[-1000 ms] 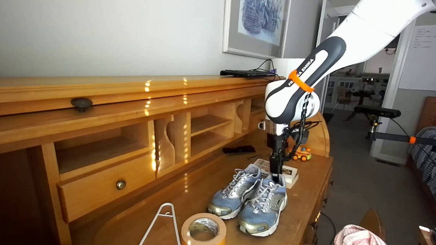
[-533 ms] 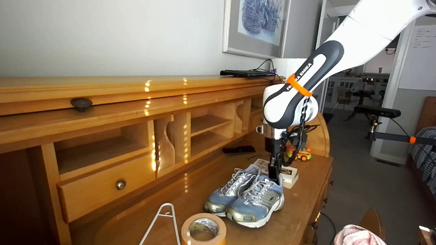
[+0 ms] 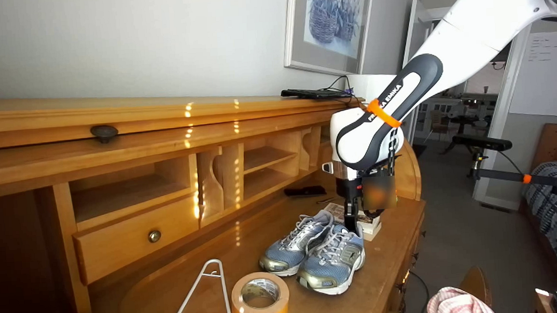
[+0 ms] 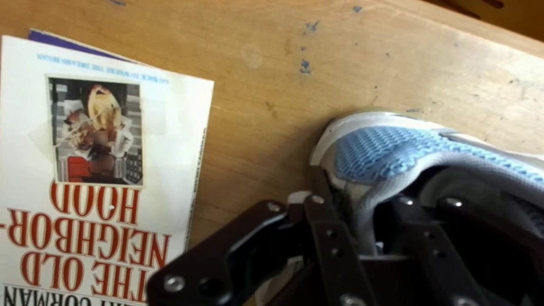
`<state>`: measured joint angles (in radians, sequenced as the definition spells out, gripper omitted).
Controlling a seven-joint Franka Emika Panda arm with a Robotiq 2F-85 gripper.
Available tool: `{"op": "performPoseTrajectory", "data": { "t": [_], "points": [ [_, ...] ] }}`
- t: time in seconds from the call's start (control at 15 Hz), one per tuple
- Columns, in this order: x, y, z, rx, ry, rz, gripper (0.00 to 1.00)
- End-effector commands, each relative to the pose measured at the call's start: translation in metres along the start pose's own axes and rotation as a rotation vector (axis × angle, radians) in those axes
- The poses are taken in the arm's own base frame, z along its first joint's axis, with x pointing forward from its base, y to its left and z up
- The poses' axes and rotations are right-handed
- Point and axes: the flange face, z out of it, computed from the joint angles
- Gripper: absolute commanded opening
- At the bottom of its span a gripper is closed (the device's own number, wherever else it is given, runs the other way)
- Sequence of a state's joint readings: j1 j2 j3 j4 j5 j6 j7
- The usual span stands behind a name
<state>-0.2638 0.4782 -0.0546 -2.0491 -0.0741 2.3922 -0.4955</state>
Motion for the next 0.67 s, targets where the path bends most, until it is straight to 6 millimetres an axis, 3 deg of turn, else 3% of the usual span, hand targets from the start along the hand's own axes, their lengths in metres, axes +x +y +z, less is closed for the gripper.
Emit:
{"op": "performPoseTrajectory", "data": {
  "t": [0.0,0.6],
  "points": [
    [-0.007,-0.007,0.0,-0.07,-0.03,-0.061,0.04],
    [-0.012,-0.032,-0.003,-0.163,-0.079,-0.008,0.04]
  ]
}}
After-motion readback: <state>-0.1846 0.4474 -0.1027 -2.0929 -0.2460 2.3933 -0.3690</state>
